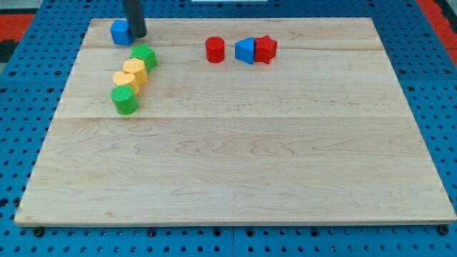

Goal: Move the blue cube to the top left corner of the board

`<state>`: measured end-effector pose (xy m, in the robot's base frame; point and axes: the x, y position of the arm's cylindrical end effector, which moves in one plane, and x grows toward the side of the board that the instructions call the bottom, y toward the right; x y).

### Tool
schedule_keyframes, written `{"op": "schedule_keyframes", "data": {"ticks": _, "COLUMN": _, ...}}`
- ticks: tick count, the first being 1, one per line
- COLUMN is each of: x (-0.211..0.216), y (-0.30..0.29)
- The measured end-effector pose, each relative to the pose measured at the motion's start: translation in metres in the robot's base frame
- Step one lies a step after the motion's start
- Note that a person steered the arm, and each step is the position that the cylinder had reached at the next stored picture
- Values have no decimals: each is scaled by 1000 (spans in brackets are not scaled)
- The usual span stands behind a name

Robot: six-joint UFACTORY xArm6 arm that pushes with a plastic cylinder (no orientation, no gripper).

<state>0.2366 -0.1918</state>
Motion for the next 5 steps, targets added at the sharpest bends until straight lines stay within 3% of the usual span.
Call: {"op": "schedule_keyframes", "data": {"ticks": 5, "x": 6, "y": -9}}
